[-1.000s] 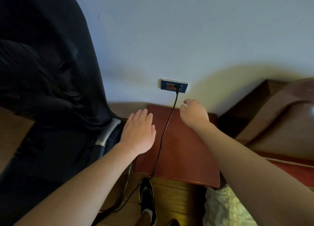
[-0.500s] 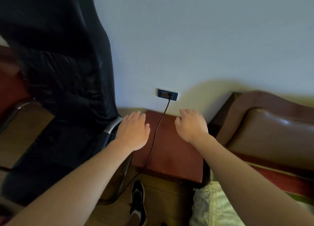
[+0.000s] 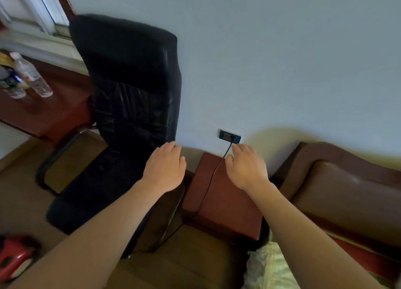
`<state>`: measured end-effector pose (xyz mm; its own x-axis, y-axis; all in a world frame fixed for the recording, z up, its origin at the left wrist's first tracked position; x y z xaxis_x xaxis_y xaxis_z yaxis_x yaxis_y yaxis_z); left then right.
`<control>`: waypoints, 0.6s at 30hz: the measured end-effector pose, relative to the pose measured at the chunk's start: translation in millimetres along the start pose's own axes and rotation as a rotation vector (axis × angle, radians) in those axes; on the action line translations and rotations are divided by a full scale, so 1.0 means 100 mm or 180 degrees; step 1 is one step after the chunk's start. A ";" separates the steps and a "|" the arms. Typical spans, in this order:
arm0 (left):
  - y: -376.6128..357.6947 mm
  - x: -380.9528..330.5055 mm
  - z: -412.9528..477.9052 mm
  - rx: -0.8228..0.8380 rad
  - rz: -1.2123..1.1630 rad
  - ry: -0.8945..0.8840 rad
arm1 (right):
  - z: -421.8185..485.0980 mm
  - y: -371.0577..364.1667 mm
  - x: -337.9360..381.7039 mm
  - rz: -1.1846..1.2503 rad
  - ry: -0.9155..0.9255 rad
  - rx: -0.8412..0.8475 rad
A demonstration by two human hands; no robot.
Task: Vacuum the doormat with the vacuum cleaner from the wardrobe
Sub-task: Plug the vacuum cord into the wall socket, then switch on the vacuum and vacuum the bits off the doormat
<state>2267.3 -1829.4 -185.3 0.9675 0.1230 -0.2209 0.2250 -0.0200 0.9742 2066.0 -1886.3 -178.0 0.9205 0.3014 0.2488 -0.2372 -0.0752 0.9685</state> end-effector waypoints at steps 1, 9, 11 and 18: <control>0.06 0.07 -0.08 -0.0035 -0.0002 0.0024 | -0.04 0.02 0.09 -0.0025 0.0052 0.0004; 0.48 0.86 -0.72 -0.0249 -0.0067 0.0258 | -0.42 0.06 1.08 -0.0158 0.0443 0.0035; 0.58 1.13 -0.91 -0.0285 -0.0046 0.0295 | -0.51 0.06 1.40 -0.0206 0.0539 0.0021; 0.98 2.14 -1.67 -0.0499 0.0138 0.0536 | -0.80 -0.02 2.60 -0.0150 0.1019 -0.0017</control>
<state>2476.8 -1638.9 -129.1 0.9400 0.2895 -0.1806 0.1503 0.1238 0.9808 2280.8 -1731.7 -115.6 0.7863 0.5881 0.1894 -0.1990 -0.0492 0.9788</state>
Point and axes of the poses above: each hand's wrist, its own z-axis towards the middle knuckle, its own y-axis out of the back of the hand, x = y × z, the point moved 9 cm from there along z, towards the middle knuckle
